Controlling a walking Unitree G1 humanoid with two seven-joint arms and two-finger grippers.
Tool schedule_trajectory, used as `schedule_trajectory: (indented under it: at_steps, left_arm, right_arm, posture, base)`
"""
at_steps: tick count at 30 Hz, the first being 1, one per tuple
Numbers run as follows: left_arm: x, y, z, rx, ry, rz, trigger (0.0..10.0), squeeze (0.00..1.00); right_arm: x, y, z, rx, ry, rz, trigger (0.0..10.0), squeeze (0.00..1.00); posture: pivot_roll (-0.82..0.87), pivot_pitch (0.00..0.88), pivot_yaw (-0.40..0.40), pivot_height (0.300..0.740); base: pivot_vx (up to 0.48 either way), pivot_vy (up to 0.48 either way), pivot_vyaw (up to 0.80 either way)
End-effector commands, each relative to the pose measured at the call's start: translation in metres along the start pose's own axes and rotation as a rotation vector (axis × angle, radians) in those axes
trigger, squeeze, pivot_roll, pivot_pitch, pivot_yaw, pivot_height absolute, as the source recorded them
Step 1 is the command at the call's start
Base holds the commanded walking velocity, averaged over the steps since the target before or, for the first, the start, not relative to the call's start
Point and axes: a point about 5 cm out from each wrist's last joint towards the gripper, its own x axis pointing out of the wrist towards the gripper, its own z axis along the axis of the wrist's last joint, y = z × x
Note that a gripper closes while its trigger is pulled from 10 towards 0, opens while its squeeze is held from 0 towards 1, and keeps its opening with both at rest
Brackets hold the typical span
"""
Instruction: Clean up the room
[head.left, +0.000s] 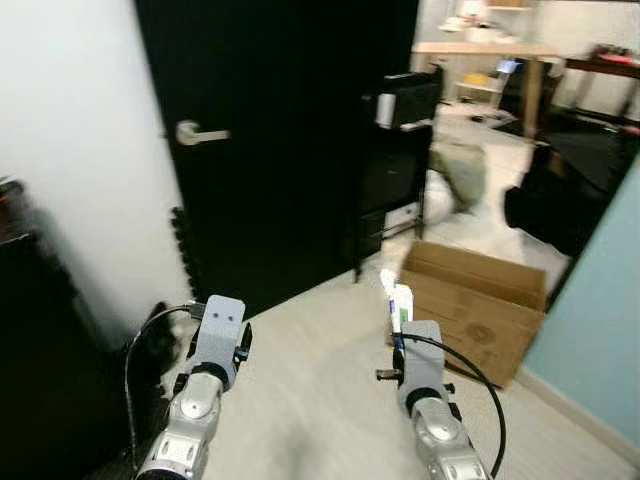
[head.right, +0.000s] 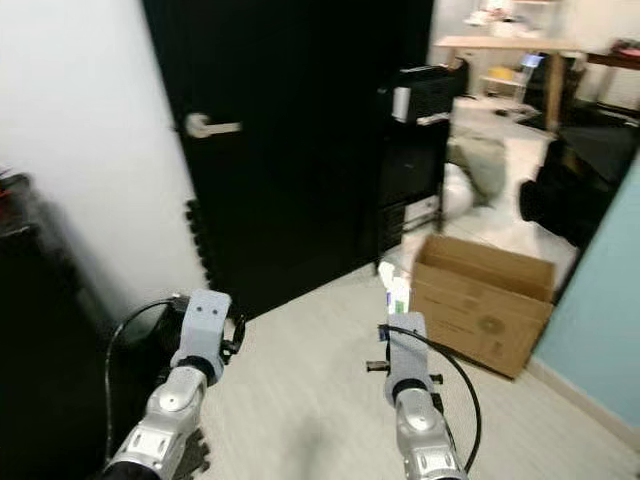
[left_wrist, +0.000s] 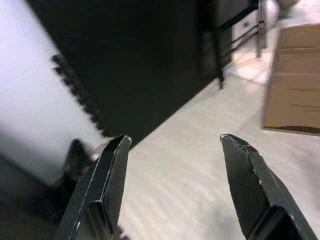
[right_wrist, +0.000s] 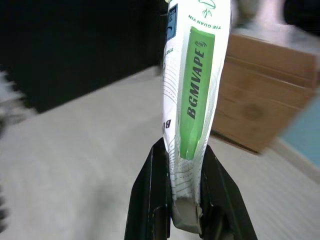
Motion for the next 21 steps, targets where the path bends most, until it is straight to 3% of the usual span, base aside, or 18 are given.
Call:
schedule_trajectory:
  at_steps: [1, 21]
  left_arm:
    - [-0.0026, 0.0048, -0.0057, 0.012, 0.024, 0.009, 10.0, 0.0]
    - [-0.0027, 0.0033, -0.0079, 0.004, 0.037, 0.003, 10.0, 0.0]
  right_arm:
    - [-0.0016, 0.0076, -0.0024, 0.019, 0.007, 0.014, 10.0, 0.0]
    - [-0.0024, 0.0085, -0.0051, 0.022, 0.019, 0.023, 10.0, 0.0]
  posture:
    - [-0.03, 0.02, 0.029, 0.74]
    - [-0.04, 0.005, 0.023, 0.74]
  base:
    - [0.0, 0.0, -0.8]
    - [0.0, 0.0, -0.8]
